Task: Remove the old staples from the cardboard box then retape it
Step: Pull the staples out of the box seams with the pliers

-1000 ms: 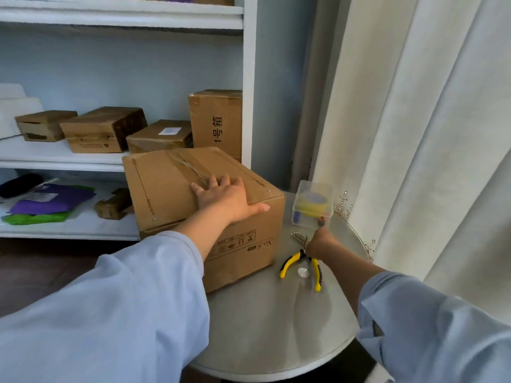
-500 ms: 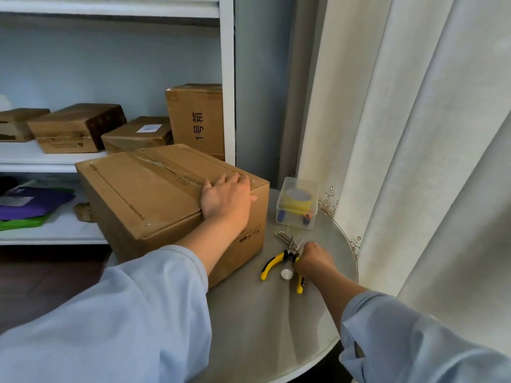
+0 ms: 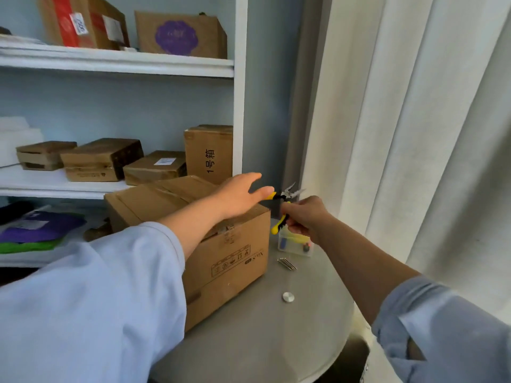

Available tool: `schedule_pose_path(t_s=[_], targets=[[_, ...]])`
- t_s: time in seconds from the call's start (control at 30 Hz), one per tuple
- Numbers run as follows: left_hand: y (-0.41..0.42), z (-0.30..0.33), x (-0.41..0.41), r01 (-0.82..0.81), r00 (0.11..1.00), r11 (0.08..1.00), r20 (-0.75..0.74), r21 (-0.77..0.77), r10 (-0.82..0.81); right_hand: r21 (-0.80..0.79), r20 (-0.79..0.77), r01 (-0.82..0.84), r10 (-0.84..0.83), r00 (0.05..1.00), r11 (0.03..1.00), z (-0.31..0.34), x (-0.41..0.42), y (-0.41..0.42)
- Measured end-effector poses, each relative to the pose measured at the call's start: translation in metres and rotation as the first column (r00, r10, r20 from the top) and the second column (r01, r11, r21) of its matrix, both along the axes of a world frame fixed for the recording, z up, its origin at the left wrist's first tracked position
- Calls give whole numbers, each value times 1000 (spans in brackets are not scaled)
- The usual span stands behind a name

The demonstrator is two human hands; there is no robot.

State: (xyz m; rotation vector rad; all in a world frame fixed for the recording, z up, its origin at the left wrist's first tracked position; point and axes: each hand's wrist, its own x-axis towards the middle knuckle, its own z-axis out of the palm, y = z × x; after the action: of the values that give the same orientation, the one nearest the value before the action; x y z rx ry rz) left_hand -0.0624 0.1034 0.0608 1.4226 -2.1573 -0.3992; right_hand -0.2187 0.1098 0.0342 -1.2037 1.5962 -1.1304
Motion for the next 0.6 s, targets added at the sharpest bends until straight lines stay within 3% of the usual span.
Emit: schedule_pose_path(t_s=[0.1, 0.27, 0.53, 0.6], targets=[[16, 20, 12, 13, 988, 998, 155, 66, -23, -41, 97, -13, 17, 995, 999, 25, 24, 8], [23, 14, 32, -144, 917, 986, 387, 81, 102, 7, 236, -83, 79, 969, 997, 27, 55, 13], [4, -22, 33, -277, 925, 939, 320, 201, 204, 76, 167, -232, 217, 962, 970, 5, 58, -1], [-2, -29, 31, -299, 923, 938, 301, 175, 238, 47, 55, -220, 217, 974, 974, -3, 54, -8]])
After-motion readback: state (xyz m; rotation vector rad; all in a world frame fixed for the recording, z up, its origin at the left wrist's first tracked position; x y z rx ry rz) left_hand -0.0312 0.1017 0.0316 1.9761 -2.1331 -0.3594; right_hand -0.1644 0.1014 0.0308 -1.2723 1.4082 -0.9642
